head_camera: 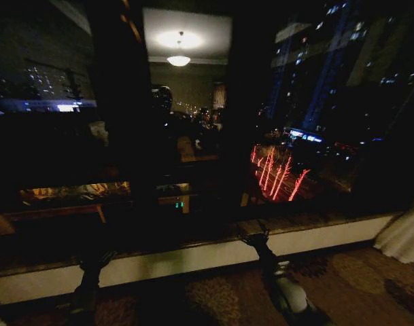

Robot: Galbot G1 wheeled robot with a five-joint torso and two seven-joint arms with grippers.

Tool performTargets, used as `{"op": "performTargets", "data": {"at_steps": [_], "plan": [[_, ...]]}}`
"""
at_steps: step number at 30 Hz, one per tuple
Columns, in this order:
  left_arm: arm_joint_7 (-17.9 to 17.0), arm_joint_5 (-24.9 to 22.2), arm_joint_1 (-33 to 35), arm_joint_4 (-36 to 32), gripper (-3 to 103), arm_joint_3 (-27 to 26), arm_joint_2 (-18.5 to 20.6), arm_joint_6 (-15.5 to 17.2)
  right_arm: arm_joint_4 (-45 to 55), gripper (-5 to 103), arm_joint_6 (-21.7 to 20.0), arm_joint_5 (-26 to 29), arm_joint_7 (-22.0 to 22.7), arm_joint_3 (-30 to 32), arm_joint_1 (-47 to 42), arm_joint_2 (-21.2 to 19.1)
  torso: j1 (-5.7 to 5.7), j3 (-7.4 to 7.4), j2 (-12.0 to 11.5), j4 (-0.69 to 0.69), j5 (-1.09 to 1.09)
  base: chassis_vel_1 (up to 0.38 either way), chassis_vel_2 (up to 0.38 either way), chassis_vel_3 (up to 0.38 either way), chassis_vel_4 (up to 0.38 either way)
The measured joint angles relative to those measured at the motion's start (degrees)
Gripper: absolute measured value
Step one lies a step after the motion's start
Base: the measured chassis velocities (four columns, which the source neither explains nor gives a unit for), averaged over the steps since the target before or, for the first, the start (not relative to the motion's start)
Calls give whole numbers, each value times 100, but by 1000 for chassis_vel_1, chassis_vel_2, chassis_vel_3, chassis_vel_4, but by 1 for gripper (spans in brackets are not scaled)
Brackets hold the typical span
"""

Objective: Open the curtains by pulling them apart, changing their state from closed to fully open.

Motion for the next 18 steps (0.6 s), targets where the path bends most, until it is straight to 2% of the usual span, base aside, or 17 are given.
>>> {"op": "performTargets", "data": {"at_steps": [18], "plan": [[2,0,0,0,100,1,-1,0,0,100,0,0,0,1,0,-1,0,0,0,-2,-2,-339,-333,338,344]]}}
